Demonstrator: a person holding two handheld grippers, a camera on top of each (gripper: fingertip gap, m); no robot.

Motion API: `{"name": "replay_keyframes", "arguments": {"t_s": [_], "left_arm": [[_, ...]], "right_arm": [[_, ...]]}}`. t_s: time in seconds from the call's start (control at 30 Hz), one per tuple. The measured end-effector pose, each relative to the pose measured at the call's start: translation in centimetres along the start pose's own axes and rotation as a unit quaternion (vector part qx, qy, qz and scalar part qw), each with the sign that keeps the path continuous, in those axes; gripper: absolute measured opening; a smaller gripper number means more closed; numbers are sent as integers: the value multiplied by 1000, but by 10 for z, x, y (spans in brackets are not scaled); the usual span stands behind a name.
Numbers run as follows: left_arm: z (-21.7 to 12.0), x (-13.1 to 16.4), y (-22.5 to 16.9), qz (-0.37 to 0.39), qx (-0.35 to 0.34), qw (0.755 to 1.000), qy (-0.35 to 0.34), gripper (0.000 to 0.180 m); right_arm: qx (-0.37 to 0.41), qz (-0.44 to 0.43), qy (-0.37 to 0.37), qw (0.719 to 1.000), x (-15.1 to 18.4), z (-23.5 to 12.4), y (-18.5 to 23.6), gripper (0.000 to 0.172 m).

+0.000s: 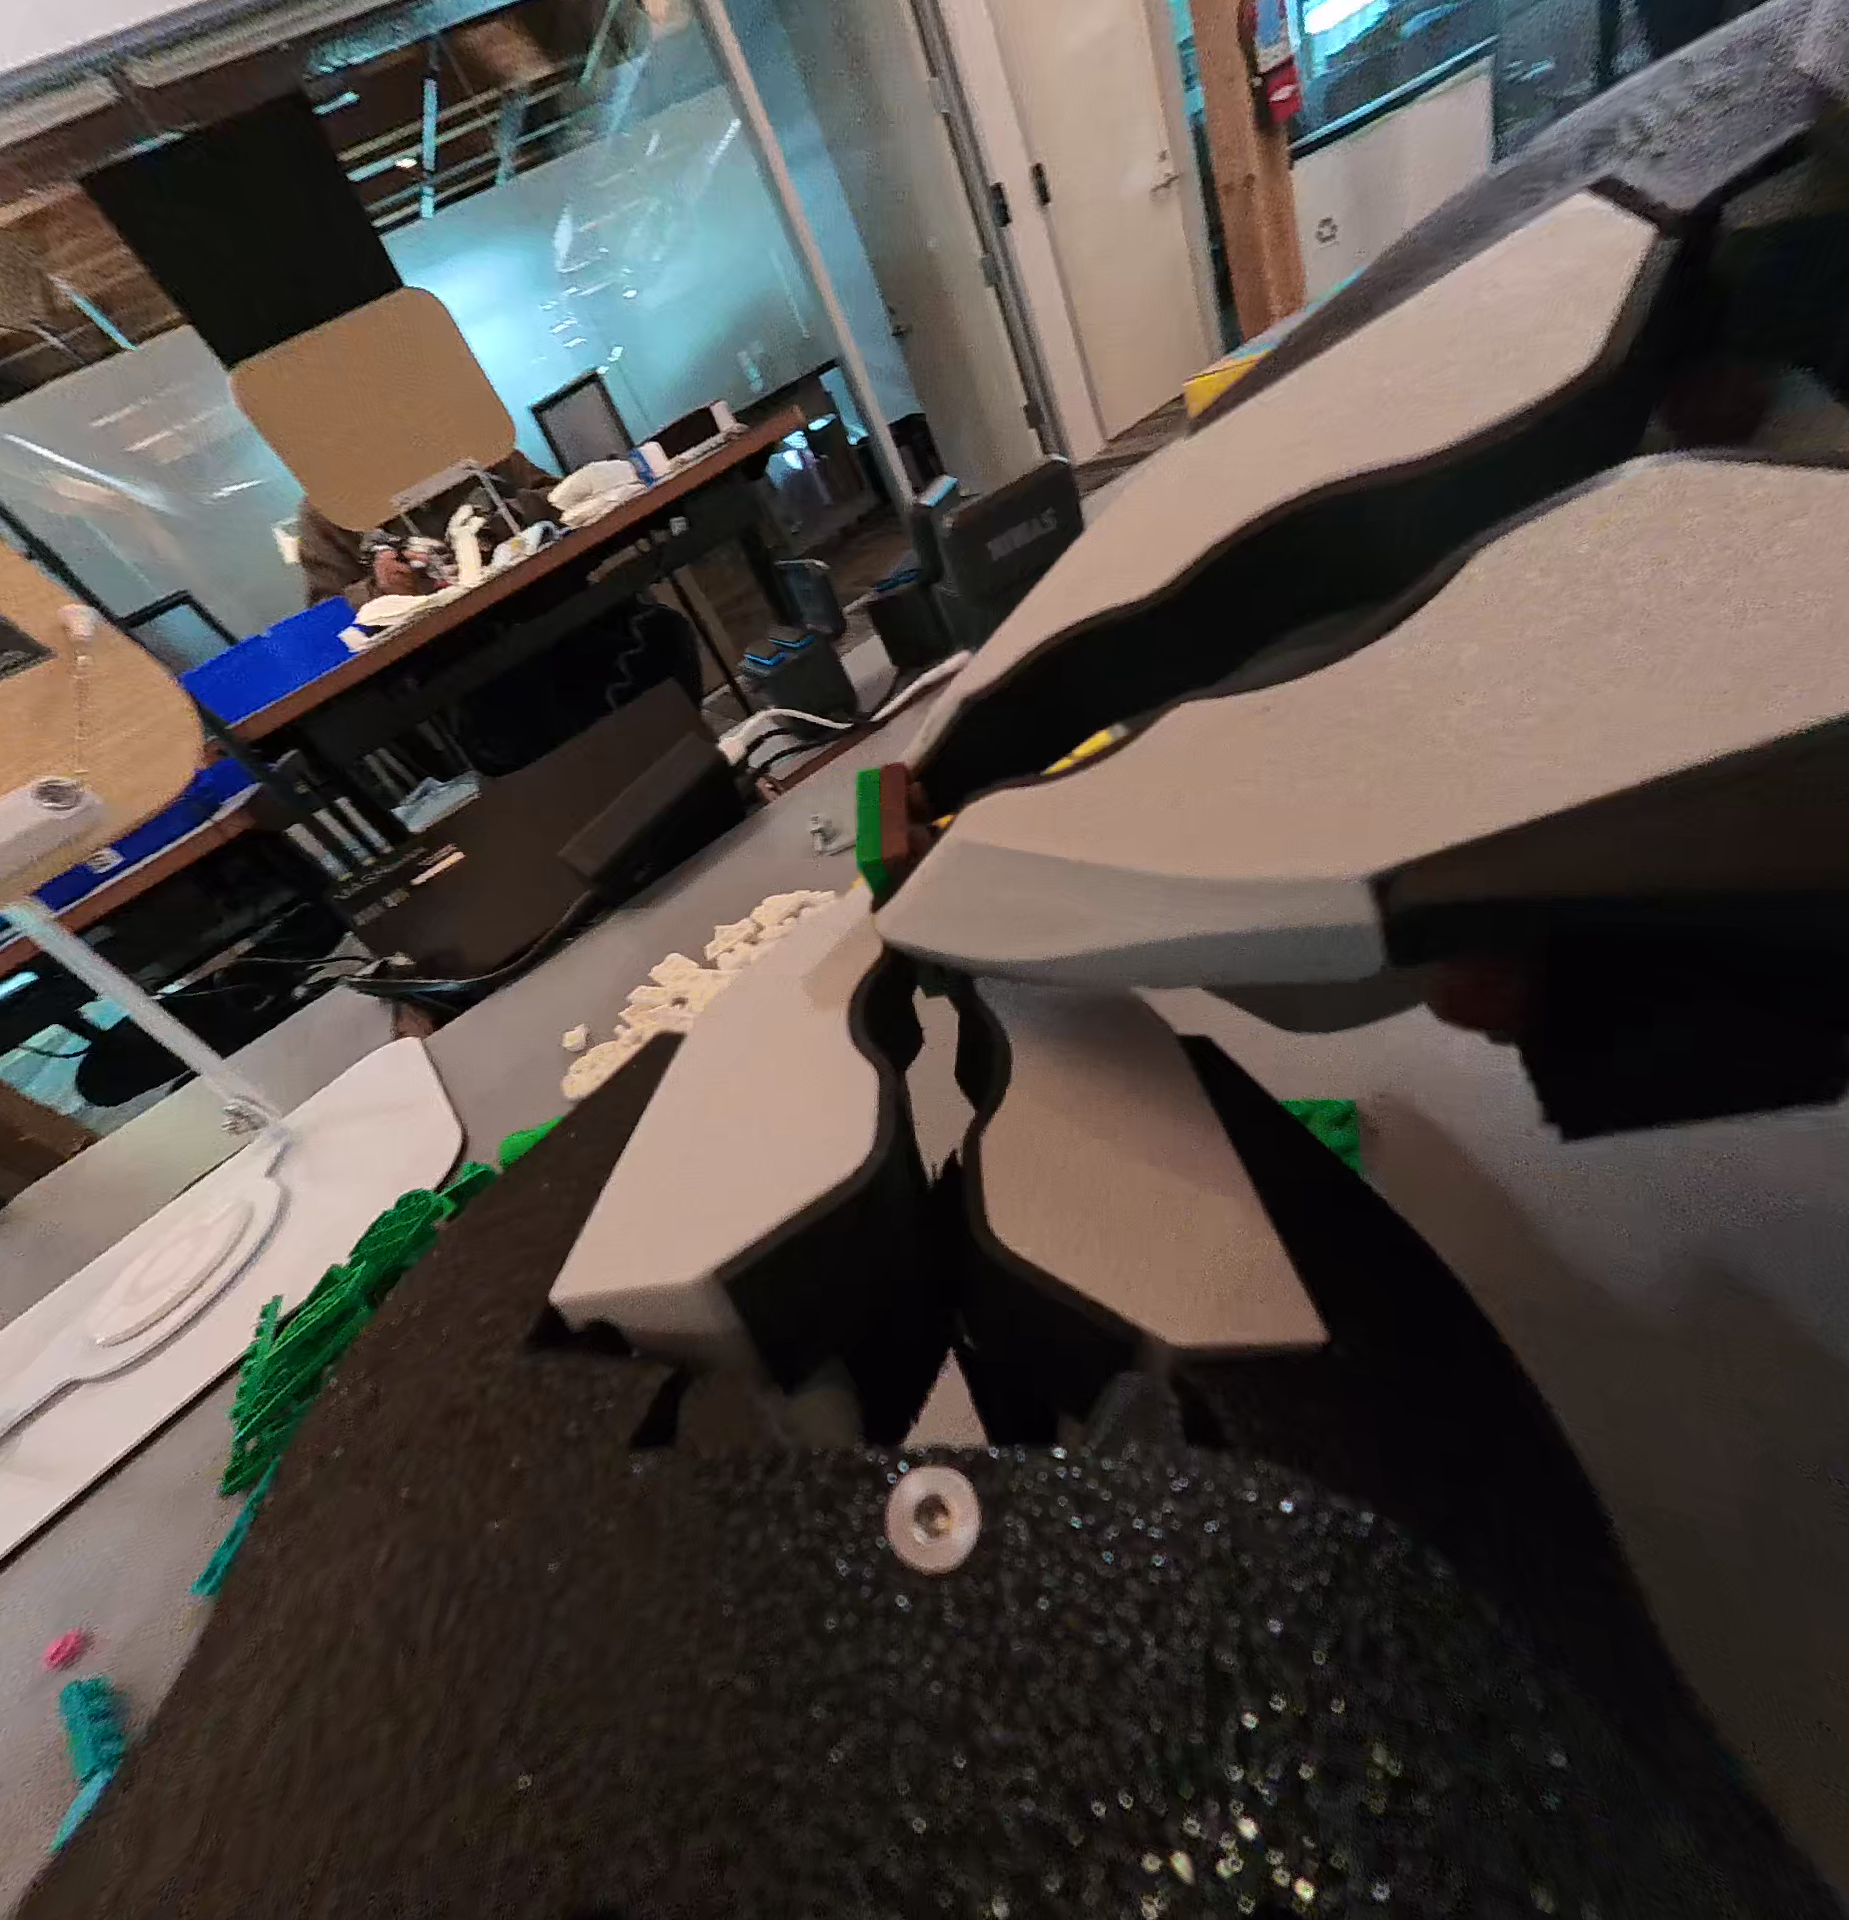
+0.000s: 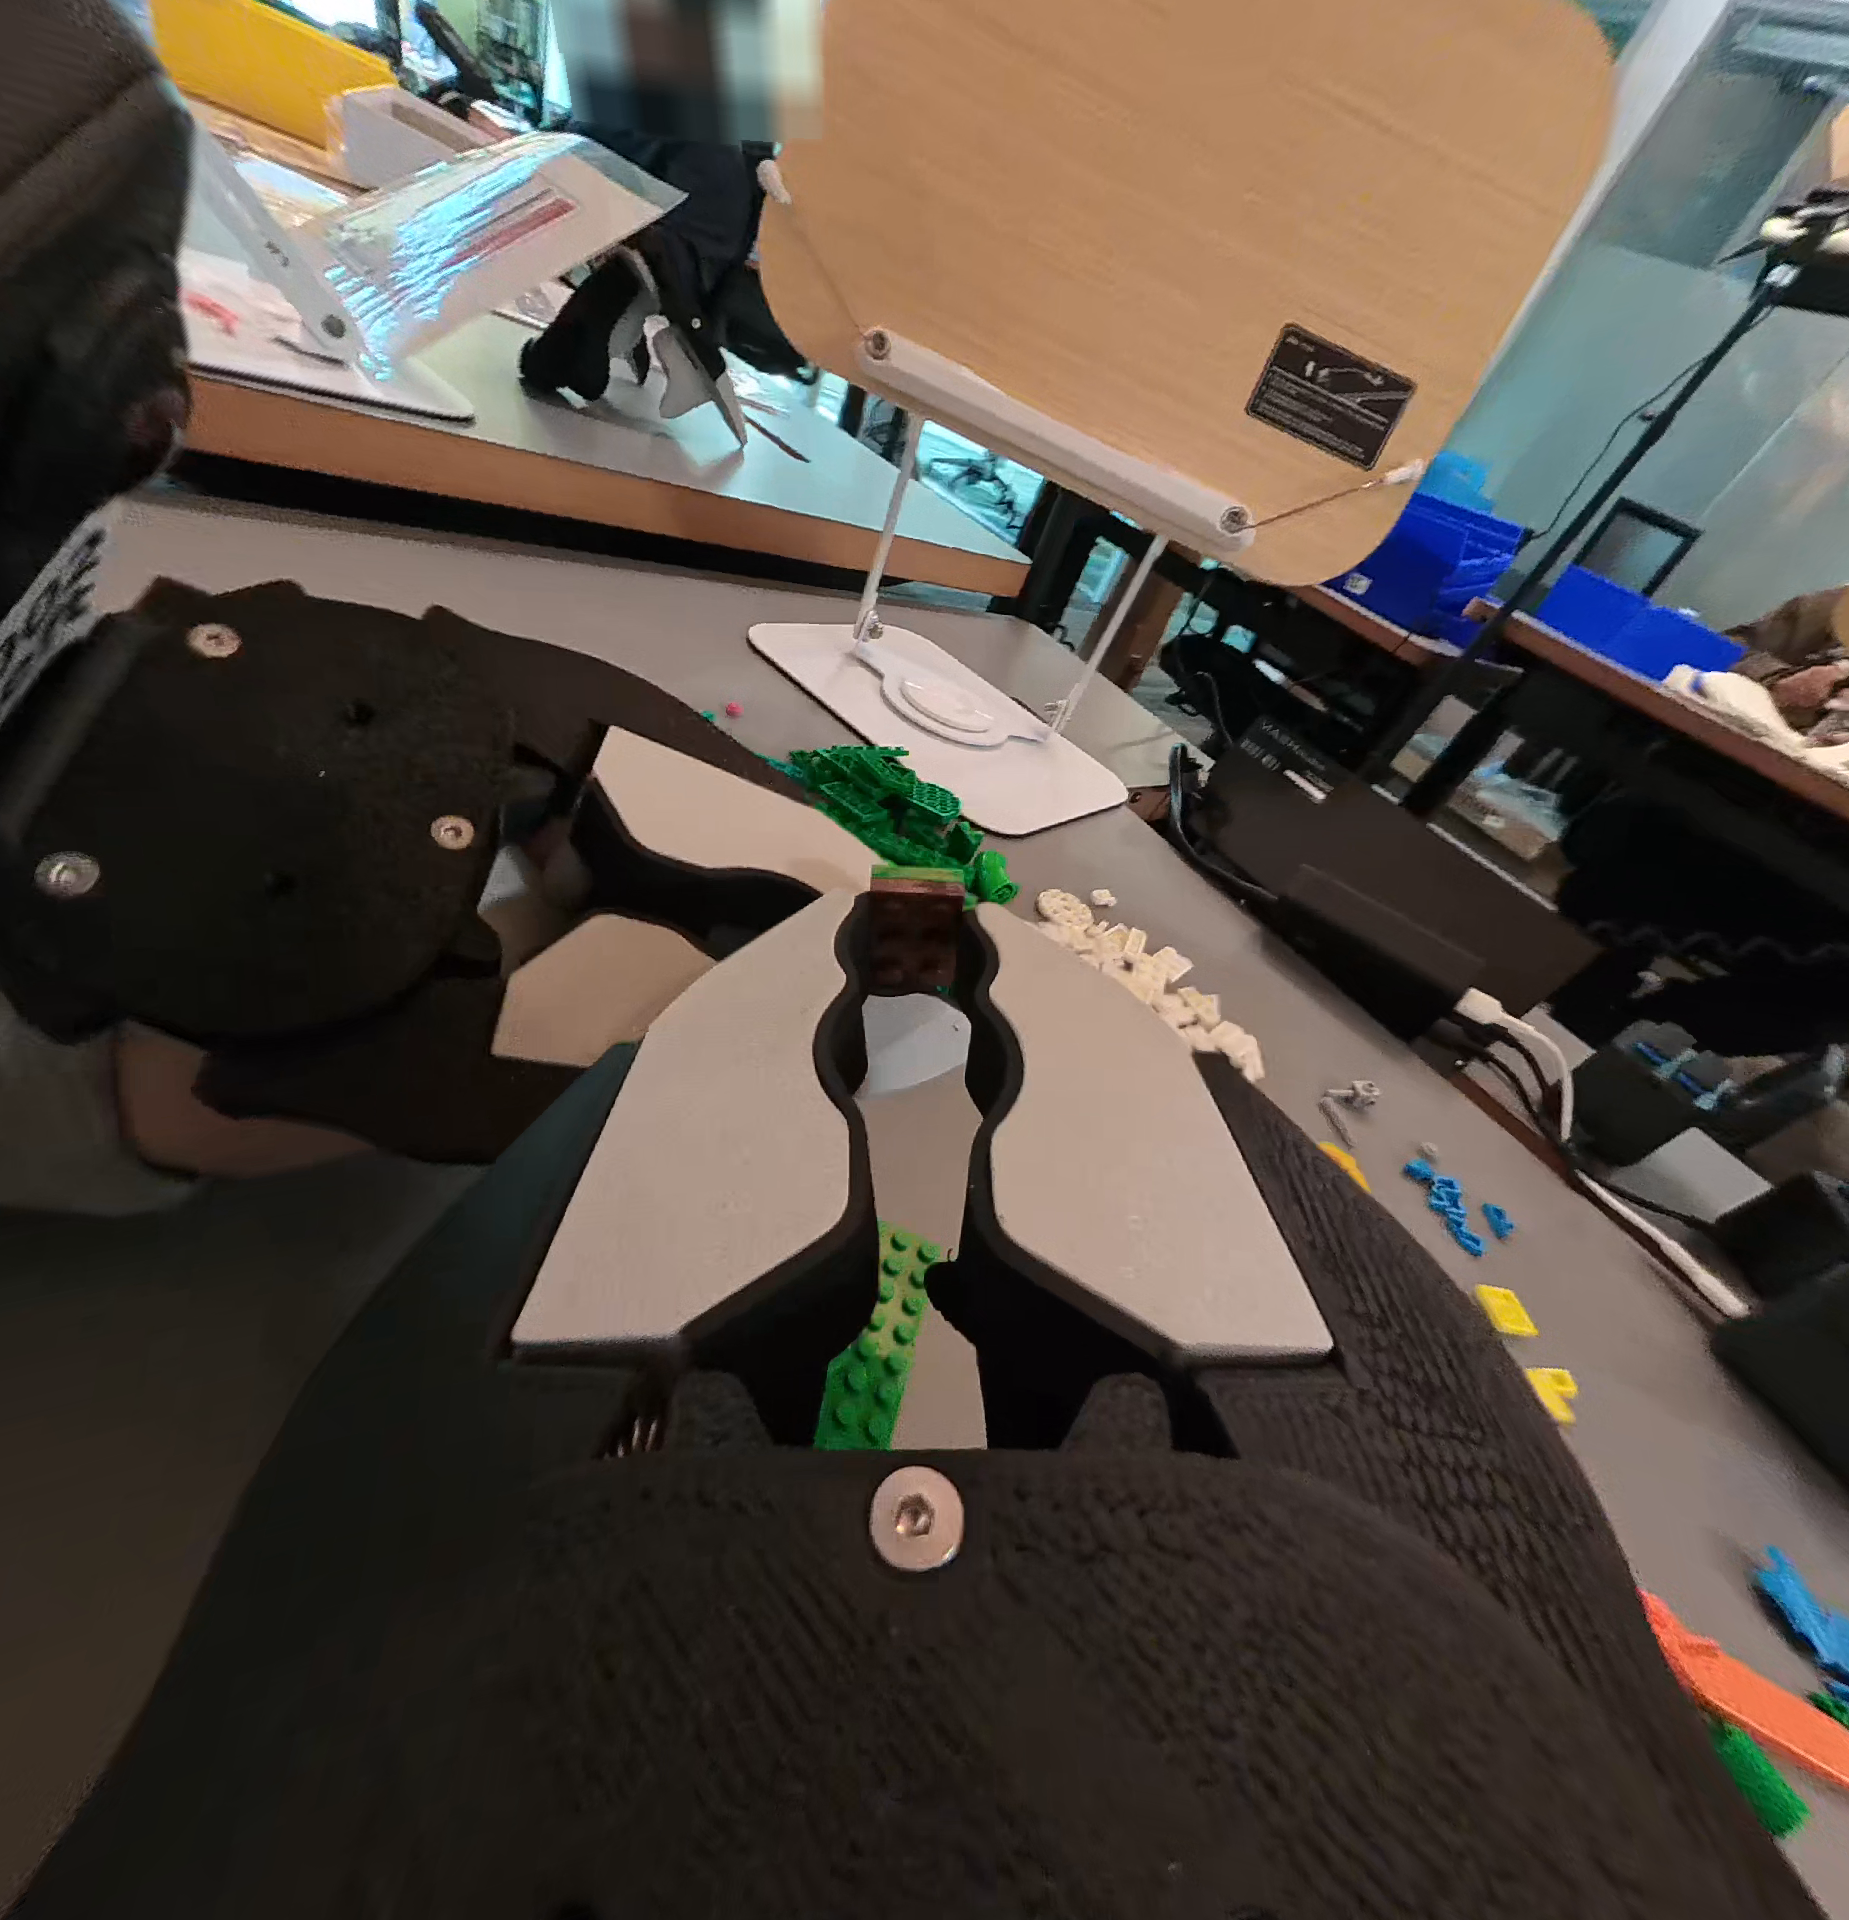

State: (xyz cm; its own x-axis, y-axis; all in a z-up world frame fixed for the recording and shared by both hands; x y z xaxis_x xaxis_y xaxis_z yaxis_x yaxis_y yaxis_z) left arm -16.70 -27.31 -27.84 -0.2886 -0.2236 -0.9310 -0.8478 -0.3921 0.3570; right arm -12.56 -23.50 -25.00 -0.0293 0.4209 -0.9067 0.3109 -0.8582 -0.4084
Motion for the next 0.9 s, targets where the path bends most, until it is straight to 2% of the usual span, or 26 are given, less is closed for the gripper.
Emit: {"name": "replay_keyframes", "arguments": {"t_s": [0.13,0.27,0.4,0.47,0.63,0.67,0.73,0.8,0.9], "left_arm": [[-1,2,-2,-26,75,997,11,3],[-5,0,0,-75,120,990,5,4],[-7,0,1,-125,148,981,3,4],[-7,0,0,-137,168,976,4,4],[-12,1,-4,-108,237,965,19,4],[-14,1,-6,-100,255,961,22,3],[-19,-3,-6,-104,290,951,7,3],[-20,-6,-3,-110,281,954,2,3],[-16,-3,-1,-111,253,961,20,2]], "right_arm": [[-61,74,5,995,5,-6,-9,14],[-115,217,-23,969,10,-9,-18,14],[-139,288,-40,947,15,-10,-22,14],[-155,289,-38,944,16,-11,-23,14],[-199,226,-19,953,15,-20,-23,13],[-210,213,-20,954,15,-22,-23,0],[-235,213,-20,948,15,-25,-25,0],[-236,202,-20,950,17,-26,-30,0],[-207,214,-69,952,9,-30,-41,0]]}}
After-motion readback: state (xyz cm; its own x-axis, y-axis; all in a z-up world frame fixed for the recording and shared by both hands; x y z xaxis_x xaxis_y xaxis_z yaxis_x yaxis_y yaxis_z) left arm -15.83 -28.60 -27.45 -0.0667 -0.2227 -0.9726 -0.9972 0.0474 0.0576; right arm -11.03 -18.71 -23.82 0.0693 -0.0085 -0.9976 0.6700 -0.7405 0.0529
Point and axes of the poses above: each gripper's, where its closed fingertips meet, z out along the fingers, x out of its underside, y = z × x across the jaws, the point moved 6 cm from there along -z, back along the fingers, and after that the axes turned 3 degrees about -z, right-handed, at the moved point
